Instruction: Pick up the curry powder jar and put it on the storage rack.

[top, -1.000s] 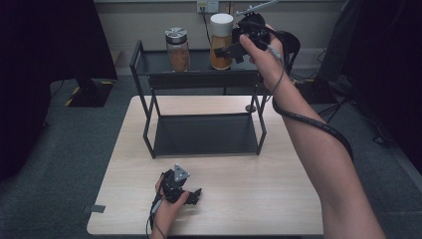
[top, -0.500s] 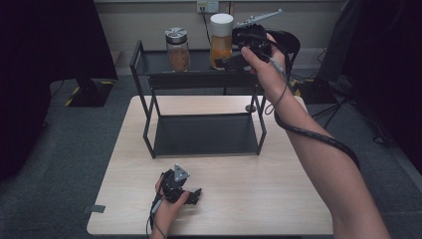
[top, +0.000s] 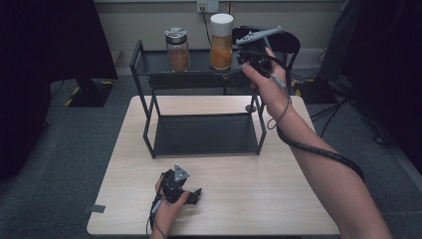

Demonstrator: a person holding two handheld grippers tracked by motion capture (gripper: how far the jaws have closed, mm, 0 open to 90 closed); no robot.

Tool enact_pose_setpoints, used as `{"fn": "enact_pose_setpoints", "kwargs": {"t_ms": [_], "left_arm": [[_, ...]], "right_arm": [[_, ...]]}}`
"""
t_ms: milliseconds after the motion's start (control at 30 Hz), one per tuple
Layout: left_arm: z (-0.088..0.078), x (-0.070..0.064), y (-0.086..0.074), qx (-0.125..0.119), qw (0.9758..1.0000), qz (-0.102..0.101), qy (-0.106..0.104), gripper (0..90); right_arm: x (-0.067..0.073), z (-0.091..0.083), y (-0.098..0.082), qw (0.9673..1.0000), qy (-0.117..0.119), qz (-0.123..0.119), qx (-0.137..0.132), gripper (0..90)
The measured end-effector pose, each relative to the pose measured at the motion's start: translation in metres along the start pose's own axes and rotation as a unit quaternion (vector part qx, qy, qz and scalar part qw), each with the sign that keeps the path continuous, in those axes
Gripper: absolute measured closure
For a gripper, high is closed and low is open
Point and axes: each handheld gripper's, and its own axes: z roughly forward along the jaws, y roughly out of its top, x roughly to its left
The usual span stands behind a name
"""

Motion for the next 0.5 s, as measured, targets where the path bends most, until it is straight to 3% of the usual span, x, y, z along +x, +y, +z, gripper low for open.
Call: {"fn": "enact_pose_setpoints", "kwargs": {"t_ms": [500], "left_arm": [[0.0, 0.0, 0.0, -0.001, 1.0, -0.001, 0.0, 0.0]], "right_arm": [[0.01, 0.005, -0.022, 0.9998, 0.017, -0.001, 0.005, 1.3]]}}
